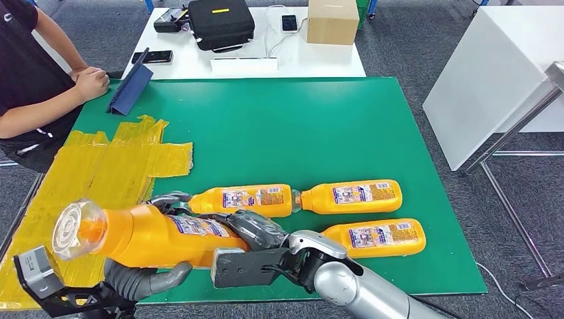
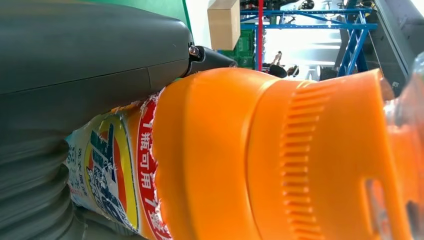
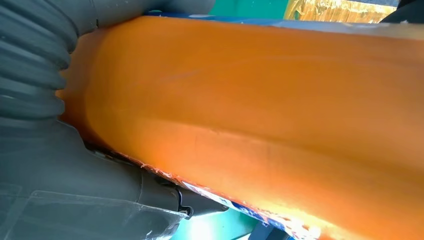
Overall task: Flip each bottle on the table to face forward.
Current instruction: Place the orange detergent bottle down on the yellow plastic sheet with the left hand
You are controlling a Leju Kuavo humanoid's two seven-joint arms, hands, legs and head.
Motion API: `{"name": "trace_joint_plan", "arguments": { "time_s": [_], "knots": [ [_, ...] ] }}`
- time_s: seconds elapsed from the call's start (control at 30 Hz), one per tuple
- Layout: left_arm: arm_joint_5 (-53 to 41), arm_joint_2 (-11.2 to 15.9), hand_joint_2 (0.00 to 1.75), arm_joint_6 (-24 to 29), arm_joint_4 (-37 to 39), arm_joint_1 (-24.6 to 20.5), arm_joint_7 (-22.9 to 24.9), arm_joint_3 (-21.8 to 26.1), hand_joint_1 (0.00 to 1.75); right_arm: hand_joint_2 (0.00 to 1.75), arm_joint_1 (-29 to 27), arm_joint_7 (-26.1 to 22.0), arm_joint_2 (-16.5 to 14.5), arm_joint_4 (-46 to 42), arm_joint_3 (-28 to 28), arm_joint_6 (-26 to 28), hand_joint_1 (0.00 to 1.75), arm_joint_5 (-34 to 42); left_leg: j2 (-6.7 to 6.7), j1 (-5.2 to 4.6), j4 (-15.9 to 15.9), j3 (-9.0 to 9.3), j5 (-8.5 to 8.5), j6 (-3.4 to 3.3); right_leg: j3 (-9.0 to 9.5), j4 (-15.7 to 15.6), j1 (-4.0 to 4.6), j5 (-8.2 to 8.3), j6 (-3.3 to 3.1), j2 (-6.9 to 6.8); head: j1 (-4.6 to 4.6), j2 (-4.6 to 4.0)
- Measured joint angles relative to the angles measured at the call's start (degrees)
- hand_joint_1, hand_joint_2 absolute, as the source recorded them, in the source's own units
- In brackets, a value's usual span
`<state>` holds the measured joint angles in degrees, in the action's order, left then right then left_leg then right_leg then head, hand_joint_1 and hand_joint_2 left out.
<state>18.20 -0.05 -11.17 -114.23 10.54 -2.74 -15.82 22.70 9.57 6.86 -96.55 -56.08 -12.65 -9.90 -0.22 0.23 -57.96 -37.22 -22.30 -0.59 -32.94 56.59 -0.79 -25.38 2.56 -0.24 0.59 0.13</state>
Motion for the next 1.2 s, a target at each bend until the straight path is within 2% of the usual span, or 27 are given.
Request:
{"name": "trace_joint_plan", "arguments": {
  "time_s": [0.13, 0.17, 0.23, 0.27, 0.3, 0.37, 0.5, 0.57, 0.7, 0.8, 0.87, 0.93, 1.07, 1.2],
  "knots": [
    [0.13, -0.18, 1.75, -0.39, 0.05, -0.02, -0.22, 0.08, 1.75, 1.75, -0.12, -0.22, 0.13, 0.03, -0.06, 0.59, 1.75, -0.25, 0.0, 0.0, 0.0, 0.0, 0.0, 0.0, 0.0, 0.0, 0.0, 0.0, 0.0, 0.0, 0.0, 0.0],
    [0.17, -0.23, 1.75, -0.47, 0.05, -0.01, -0.33, 0.12, 1.75, 1.75, -0.24, -0.33, 0.15, 0.02, -0.05, 0.91, 1.54, -0.51, 0.0, 0.0, 0.0, 0.0, 0.0, 0.0, 0.0, 0.0, -0.01, 0.0, 0.0, 0.0, 0.01, 0.0],
    [0.12, -0.3, 1.75, -0.47, 0.05, 0.01, -0.57, 0.23, 1.75, 1.75, -0.68, -0.6, 0.2, 0.01, 0.07, 1.95, 0.67, -1.48, 0.0, 0.0, 0.0, 0.0, 0.0, 0.0, 0.0, 0.0, -0.01, 0.0, 0.0, 0.0, 0.01, 0.0],
    [-0.19, -0.31, 1.75, -0.35, 0.05, 0.01, -0.66, 0.27, 1.75, 1.31, -1.01, -0.78, 0.23, 0.01, 0.18, 2.63, 0.24, -2.33, 0.0, 0.0, 0.0, 0.0, 0.0, 0.0, 0.0, 0.0, -0.01, 0.0, 0.0, 0.0, 0.01, 0.0],
    [-0.85, -0.33, 1.75, -0.06, 0.05, 0.02, -0.75, 0.31, 1.75, 0.87, -1.5, -0.98, 0.27, -0.01, 0.39, 3.42, 0.0, -3.51, -0.01, 0.0, 0.0, 0.0, 0.0, 0.0, 0.0, 0.0, -0.01, 0.0, 0.0, 0.0, 0.01, 0.0],
    [-3.53, -0.46, 1.75, 1.05, 0.04, 0.04, -1.12, 0.49, 1.75, 0.0, -3.02, -1.43, 0.4, -0.33, 1.19, 5.16, 0.0, -6.32, -0.01, 0.0, 0.0, 0.0, 0.0, 0.0, 0.0, 0.0, -0.01, 0.0, 0.0, -0.01, 0.0, 0.0],
    [-16.6, -0.6, 1.75, 6.12, 0.02, -0.04, -2.78, 2.29, 1.75, 0.0, -7.19, -1.94, 0.84, -2.62, 5.37, 8.25, 0.0, -11.3, 0.0, 0.0, 0.0, 0.0, 0.0, 0.0, -0.02, 0.0, -0.01, 0.0, 0.0, 0.0, 0.0, 0.0],
    [-24.85, -0.62, 1.75, 9.14, 0.0, -0.26, -3.63, 3.79, 1.75, 0.0, -9.21, -1.96, 1.04, -4.33, 7.96, 8.62, 0.0, -13.04, 0.0, 0.0, 0.0, -0.01, 0.0, 0.0, -0.02, 0.0, 0.0, 0.0, 0.0, 0.0, 0.0, 0.0],
    [-35.47, -0.67, 1.75, 13.9, 0.04, -0.79, -4.75, 6.07, 1.75, 0.0, -11.52, -1.31, 1.51, -6.73, 11.55, 8.92, 0.0, -14.4, 0.0, 0.0, 0.0, 0.0, 0.0, 0.0, -0.02, 0.0, 0.0, 0.0, 0.0, 0.0, 0.01, 0.0],
    [-58.6, -0.03, 1.75, 25.21, 1.45, -1.59, -6.14, 8.24, 1.75, 0.0, -12.32, -0.67, 2.2, -7.64, 13.76, 9.51, 0.0, -14.75, 0.0, 0.0, 0.0, 0.0, 0.0, 0.0, -0.01, 0.0, 0.0, 0.0, 0.0, 0.0, 0.0, 0.0],
    [-72.37, 1.33, 1.75, 32.0, 4.33, -2.69, -6.38, 10.38, 1.75, 0.87, -12.29, -0.32, 2.46, -7.81, 15.37, 9.4, 0.0, -14.83, 0.0, 0.0, 0.0, 0.03, 0.0, 0.0, 0.02, 0.0, 0.0, 0.0, 0.0, 0.0, 0.0, 0.0],
    [-79.44, 3.05, 1.75, 35.28, 8.51, -3.93, -6.23, 12.58, 1.75, 1.75, -12.12, 0.34, 2.39, -7.81, 16.61, 8.9, 0.0, -15.31, 0.01, 0.0, 0.0, 0.05, 0.01, 0.01, 0.03, 0.0, 0.01, 0.01, -0.01, 0.01, 0.01, 0.0],
    [-85.66, 6.31, 1.75, 36.18, 17.55, -6.69, -4.88, 15.49, 1.75, 1.75, -11.28, 2.46, 1.82, -7.57, 17.39, 7.42, 0.0, -16.38, 0.02, 0.03, 0.0, 0.05, 0.05, 0.05, 0.02, 0.02, 0.02, 0.01, -0.01, 0.01, 0.02, 0.0],
    [-89.59, 9.05, 1.75, 34.11, 25.62, -9.64, -3.24, 16.09, 1.75, 1.75, -9.26, 4.69, 1.79, -6.3, 17.33, 5.54, 0.0, -16.21, 0.01, 0.02, 0.0, 0.04, 0.06, 0.05, 0.03, 0.04, 0.01, 0.01, -0.01, 0.01, 0.0, 0.0]
  ]
}}
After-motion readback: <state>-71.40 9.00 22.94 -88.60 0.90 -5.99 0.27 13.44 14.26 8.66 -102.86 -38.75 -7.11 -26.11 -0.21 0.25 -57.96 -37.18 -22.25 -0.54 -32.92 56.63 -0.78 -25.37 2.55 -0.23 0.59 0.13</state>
